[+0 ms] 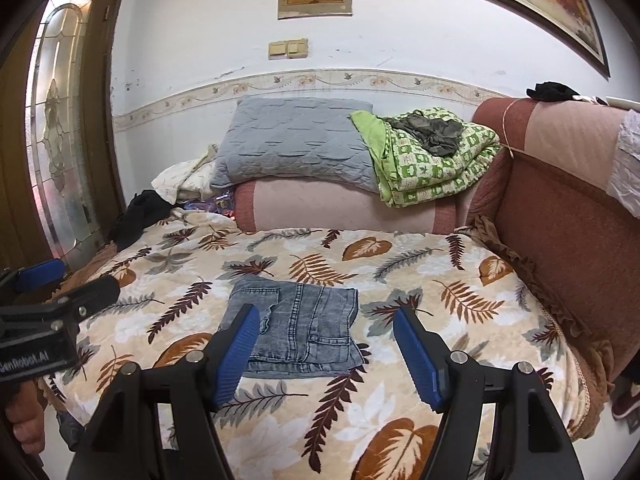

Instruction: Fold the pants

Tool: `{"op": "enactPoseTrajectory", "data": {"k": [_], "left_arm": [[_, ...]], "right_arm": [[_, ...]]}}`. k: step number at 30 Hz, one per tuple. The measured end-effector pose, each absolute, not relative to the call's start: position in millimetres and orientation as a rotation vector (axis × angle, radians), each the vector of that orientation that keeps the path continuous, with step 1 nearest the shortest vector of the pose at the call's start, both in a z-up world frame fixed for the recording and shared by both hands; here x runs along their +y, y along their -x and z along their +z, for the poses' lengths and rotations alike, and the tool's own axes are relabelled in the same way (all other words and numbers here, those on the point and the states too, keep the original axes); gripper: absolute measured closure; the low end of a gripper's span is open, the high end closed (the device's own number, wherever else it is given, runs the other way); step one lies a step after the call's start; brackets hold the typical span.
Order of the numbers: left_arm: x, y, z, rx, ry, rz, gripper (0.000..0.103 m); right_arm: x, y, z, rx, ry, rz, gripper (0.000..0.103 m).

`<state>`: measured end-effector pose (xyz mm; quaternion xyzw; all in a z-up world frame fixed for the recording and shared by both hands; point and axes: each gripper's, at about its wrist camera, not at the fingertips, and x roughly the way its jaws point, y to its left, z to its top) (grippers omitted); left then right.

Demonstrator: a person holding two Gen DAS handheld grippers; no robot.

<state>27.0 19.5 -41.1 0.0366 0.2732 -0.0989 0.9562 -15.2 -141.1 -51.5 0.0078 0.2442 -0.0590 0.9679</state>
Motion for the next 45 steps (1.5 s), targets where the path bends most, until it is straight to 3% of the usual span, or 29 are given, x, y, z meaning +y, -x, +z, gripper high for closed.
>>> {"op": "enactPoseTrajectory", "data": {"k": [45], "left_arm": [[54, -52, -71, 0.623, -0.085, -0.118, 0.005]], "right_arm": [[-100, -21, -74, 0.562, 0.030, -0.057, 0.030]]}}
